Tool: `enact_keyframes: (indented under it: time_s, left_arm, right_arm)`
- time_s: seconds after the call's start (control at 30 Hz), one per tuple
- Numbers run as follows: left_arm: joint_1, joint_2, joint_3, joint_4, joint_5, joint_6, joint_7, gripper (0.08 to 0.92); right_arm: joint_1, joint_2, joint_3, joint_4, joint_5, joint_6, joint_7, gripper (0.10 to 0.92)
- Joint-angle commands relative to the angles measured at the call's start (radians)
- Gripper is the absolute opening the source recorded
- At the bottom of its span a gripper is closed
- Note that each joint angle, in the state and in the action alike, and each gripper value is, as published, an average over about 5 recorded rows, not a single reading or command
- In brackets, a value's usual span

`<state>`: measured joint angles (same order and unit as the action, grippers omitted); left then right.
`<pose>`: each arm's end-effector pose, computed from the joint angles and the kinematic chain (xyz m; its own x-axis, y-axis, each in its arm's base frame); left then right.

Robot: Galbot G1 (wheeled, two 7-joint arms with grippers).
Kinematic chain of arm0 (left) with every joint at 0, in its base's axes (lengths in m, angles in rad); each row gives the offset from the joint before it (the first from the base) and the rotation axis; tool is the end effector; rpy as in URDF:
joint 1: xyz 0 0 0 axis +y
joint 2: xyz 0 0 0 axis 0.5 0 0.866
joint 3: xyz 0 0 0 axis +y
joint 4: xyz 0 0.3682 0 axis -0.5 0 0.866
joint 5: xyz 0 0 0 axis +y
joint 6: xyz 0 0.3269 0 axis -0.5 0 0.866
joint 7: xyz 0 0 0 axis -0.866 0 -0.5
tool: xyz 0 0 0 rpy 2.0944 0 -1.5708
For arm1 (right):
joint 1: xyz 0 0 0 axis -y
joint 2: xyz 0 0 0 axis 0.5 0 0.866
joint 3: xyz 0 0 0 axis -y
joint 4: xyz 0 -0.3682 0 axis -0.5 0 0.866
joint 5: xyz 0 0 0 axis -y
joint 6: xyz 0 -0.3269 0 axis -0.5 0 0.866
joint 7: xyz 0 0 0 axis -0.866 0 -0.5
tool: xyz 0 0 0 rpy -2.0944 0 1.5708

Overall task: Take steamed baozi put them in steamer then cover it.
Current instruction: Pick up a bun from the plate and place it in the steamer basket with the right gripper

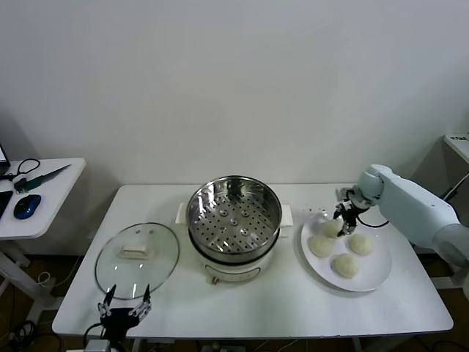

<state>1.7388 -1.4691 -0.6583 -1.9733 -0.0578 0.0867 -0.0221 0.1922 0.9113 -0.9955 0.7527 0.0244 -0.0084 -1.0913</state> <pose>0.0798 0.0646 -0.3709 -0.9296 -0.1124 0.3510 -0.0760 0.9903 0.1159 0.5865 -0.1954 -0.1896 -0.1764 -0.0965 0.9796 -0.9824 -0.0445 -0.1812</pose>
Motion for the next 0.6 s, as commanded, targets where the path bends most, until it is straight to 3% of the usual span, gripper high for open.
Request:
enact_keyframes:
  time_s: [0.03,0.2,0.33,0.47,0.6]
  left_arm:
    - [0.004,-0.004,0.006,-0.006,0.001,0.001,0.000,0.823]
    - [0.008,-0.003,0.011,-0.015,0.009,0.002,0.000,0.823]
    - [0.007,-0.002,0.014,-0.019,0.013,0.003,-0.001,0.823]
    - [0.008,0.001,0.016,-0.021,0.015,0.002,-0.003,0.823]
    - [0.007,0.003,0.018,-0.020,0.016,0.000,-0.007,0.823]
  right_arm:
    - [0.175,-0.020,-0.156,0.085,0.094,0.022,-0.009,0.640]
    - [0.559,-0.023,-0.512,0.273,0.322,0.131,-0.019,0.643]
    - [0.816,0.041,-0.668,0.437,0.409,0.268,-0.016,0.643]
    - [0.948,0.127,-0.716,0.570,0.418,0.422,0.018,0.640]
    - [0.931,0.212,-0.695,0.657,0.329,0.546,0.082,0.643]
